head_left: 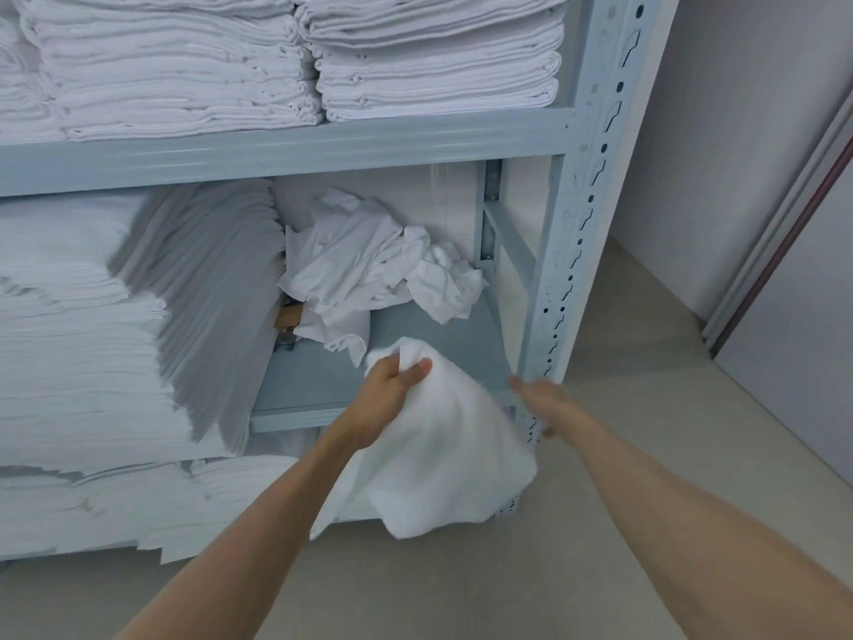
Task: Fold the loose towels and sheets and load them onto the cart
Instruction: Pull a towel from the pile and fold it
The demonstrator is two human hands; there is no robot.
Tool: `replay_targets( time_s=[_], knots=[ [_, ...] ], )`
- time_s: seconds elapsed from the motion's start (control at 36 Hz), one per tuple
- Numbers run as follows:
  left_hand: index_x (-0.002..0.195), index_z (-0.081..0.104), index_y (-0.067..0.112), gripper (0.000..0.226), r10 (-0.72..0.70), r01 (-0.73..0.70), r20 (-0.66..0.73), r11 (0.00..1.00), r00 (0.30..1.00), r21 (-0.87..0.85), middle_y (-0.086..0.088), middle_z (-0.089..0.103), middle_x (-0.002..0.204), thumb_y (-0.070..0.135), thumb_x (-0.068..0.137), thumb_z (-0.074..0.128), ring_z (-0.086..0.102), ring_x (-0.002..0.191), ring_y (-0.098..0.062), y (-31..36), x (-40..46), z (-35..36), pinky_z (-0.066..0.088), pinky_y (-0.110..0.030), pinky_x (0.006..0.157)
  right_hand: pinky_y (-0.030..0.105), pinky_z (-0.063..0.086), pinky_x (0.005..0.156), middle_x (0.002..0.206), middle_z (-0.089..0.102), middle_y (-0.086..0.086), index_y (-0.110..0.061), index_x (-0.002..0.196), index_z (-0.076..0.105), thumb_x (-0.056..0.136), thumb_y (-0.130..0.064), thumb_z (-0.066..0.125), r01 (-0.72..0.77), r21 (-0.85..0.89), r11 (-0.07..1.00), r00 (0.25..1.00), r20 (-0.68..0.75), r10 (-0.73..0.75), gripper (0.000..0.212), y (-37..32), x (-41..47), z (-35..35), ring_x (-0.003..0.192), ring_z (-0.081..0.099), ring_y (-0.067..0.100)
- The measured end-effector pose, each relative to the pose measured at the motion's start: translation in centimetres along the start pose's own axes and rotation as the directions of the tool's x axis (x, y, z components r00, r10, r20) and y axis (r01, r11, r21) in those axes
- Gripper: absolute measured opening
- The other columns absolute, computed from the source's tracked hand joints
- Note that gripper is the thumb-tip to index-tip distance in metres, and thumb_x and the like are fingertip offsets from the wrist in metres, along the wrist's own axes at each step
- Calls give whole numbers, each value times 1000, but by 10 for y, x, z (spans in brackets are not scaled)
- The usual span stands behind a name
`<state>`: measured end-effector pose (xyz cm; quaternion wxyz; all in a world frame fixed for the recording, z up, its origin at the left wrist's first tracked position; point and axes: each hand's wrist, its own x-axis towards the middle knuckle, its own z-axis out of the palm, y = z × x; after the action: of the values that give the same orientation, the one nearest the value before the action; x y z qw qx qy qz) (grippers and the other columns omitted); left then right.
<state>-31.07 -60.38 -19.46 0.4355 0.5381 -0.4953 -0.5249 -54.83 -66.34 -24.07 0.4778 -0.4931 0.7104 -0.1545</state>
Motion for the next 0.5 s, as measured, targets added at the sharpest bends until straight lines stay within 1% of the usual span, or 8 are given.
replay_targets(
  time_s=[0.03, 0.08, 0.14, 0.19, 0.28, 0.36, 0.44, 0.5],
  knots=[
    [100, 66, 6, 21, -9, 9, -9, 1000, 1000, 0, -6, 74, 88, 26, 100, 58, 72, 79, -19, 0, 1, -2, 55, -27, 66, 44, 48, 89, 140, 49, 17, -11, 141, 42, 97, -62, 44, -102, 93, 990, 990, 110, 91, 67, 17, -1, 9, 112, 53, 32],
    [103, 66, 5, 22, -33, 32, -13, 999, 999, -26, -9, 75, 92, 25, 100, 58, 72, 84, -23, -2, 3, -6, 57, -33, 71, 50, 53, 92, 124, 61, 18, -6, 133, 50, 94, -65, 44, -243, 203, 948, 938, 299, 177, 71, 44, -4, 29, 101, 61, 34],
    [105, 67, 5, 24, -72, 70, -36, 996, 997, -48, -12, 75, 97, 27, 100, 58, 72, 91, -28, -4, 4, -12, 59, -39, 80, 46, 53, 94, 113, 69, 13, -10, 121, 61, 95, -65, 42, -309, 319, 896, 888, 434, 152, 63, 59, -3, 46, 96, 66, 31],
    [110, 67, 5, 29, -118, 114, -58, 991, 991, -66, -14, 75, 103, 31, 100, 59, 72, 96, -30, -7, 5, -18, 59, -42, 85, 41, 51, 96, 115, 72, 7, -15, 120, 67, 98, -61, 44, -315, 440, 841, 870, 489, 70, 55, 61, -2, 57, 105, 67, 25],
    [118, 63, 4, 36, -163, 157, -80, 985, 983, -71, -14, 74, 108, 35, 99, 59, 72, 96, -29, -8, 5, -26, 59, -40, 82, 40, 50, 101, 117, 73, 7, -14, 123, 68, 95, -51, 58, -255, 540, 802, 896, 443, -14, 47, 54, -2, 58, 112, 67, 24],
    [120, 61, -1, 36, -175, 163, -134, 982, 975, -93, -18, 72, 108, 29, 100, 57, 71, 88, -27, -7, 3, -36, 59, -37, 75, 37, 56, 87, 113, 73, 11, -9, 118, 69, 93, -45, 62, -189, 602, 776, 926, 373, -64, 44, 43, -1, 46, 103, 70, 26],
    [121, 58, -7, 35, -223, 211, -190, 974, 956, -79, -24, 68, 112, 21, 100, 58, 69, 84, -27, -6, 3, -48, 59, -35, 68, 36, 56, 82, 114, 72, 15, -1, 119, 66, 93, -40, 65, -83, 664, 743, 976, 206, -75, 46, 28, 1, 30, 100, 70, 28],
    [118, 58, -10, 37, -283, 263, -237, 958, 929, -113, -23, 69, 104, 20, 96, 64, 70, 74, -26, -6, 3, -53, 60, -33, 58, 36, 56, 82, 110, 73, 15, 0, 117, 65, 92, -40, 67, 2, 637, 771, 991, 103, -87, 48, 15, 1, 21, 96, 70, 27]
  ],
)
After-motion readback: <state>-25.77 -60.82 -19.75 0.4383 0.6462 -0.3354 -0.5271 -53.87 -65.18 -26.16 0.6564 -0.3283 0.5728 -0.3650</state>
